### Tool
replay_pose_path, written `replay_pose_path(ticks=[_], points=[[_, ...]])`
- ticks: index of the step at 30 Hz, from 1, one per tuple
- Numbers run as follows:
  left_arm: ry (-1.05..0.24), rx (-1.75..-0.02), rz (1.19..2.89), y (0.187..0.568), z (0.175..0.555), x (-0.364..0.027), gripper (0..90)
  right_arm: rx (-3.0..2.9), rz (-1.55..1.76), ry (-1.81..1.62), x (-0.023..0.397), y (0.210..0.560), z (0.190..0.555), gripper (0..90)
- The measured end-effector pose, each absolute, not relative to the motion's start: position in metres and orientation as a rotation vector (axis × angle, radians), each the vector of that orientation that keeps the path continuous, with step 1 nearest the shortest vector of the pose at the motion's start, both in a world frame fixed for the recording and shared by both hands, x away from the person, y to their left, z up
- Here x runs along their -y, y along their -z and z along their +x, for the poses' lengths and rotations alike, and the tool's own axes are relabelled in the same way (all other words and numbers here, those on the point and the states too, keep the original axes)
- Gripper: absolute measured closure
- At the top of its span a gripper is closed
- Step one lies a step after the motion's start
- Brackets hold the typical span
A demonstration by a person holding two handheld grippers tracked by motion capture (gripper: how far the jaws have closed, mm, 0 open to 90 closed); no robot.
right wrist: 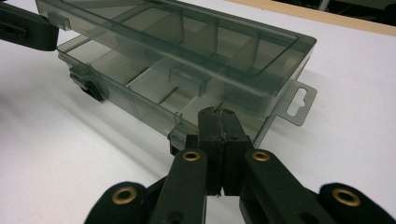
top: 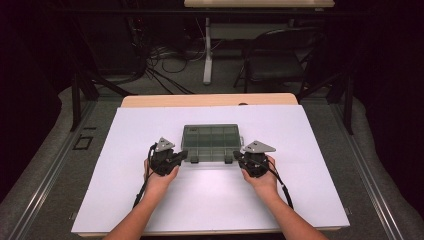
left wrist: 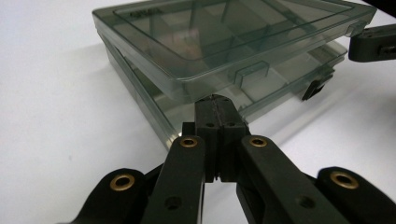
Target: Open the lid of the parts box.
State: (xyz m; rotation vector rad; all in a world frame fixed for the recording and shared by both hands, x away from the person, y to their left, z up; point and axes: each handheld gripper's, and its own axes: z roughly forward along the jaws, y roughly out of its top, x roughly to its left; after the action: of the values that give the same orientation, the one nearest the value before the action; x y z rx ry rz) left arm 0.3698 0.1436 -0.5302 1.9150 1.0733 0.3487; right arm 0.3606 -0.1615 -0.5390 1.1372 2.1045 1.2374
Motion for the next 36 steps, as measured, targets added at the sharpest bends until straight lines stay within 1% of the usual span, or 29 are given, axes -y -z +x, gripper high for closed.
replay_pose_path(ticks=[5,15,24,36], points=[[-0.352,-1.077,1.912,0.527,0.373,-0.145,90.0,-2.102,1.134,-1.249,0.163,0.531,0.362,89.9],[-0.325,-1.103,1.890,0.503,0.392,-0.150,90.0,-2.099,1.156,-1.235,0.160,0.509,0.379,90.0],[-0.346,-1.103,1.892,0.482,0.412,-0.145,90.0,-2.090,1.199,-1.232,0.158,0.486,0.403,90.0],[-0.345,-1.135,1.888,0.466,0.434,-0.134,90.0,-2.066,1.232,-1.230,0.154,0.470,0.424,90.0]])
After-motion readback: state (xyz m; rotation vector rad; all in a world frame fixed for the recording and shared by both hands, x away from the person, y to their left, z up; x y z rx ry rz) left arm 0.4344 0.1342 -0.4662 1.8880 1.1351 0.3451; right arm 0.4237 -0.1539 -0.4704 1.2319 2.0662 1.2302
